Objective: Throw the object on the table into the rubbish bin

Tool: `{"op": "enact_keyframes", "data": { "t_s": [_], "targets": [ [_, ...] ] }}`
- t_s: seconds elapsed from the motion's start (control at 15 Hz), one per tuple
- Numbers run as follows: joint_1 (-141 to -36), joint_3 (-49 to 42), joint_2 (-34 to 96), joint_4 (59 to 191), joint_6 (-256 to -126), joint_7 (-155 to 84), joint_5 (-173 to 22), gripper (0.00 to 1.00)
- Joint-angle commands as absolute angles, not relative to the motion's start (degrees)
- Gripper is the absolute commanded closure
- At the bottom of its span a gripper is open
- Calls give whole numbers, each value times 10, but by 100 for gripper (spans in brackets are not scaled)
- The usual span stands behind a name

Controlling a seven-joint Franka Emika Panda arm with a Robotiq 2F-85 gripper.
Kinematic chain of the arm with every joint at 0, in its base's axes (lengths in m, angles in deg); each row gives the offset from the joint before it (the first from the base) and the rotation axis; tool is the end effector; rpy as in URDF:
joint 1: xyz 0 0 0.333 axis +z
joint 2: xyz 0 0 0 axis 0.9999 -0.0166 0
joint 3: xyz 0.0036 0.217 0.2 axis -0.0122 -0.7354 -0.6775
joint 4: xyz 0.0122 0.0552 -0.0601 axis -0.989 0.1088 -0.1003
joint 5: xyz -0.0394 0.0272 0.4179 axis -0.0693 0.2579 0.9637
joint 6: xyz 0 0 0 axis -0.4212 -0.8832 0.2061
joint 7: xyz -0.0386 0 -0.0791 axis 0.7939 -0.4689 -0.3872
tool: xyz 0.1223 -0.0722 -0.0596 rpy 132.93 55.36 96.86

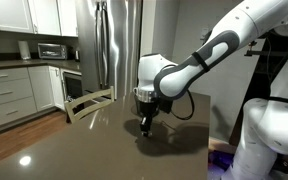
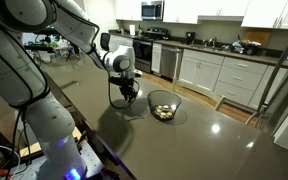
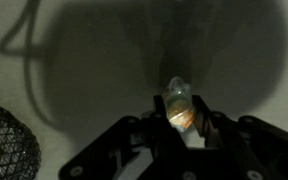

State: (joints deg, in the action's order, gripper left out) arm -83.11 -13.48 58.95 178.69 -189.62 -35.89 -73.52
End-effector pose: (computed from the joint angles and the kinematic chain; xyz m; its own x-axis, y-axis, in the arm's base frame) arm 0.4490 0.0884 0.2523 0.9894 0.1431 -0.0251 0.1439 -0.9890 0.0337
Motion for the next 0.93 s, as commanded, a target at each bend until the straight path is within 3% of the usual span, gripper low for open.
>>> {"op": "enact_keyframes", "data": {
  "t_s": [0.0, 0.13, 0.87],
  "targets": [
    [-838, -134, 630, 1790, -1858, -352, -741, 91],
    [-839, -133, 651, 1789, -1839, -351, -744, 95],
    [-856, -140, 727, 1769, -1811, -346, -786, 93]
  ]
}}
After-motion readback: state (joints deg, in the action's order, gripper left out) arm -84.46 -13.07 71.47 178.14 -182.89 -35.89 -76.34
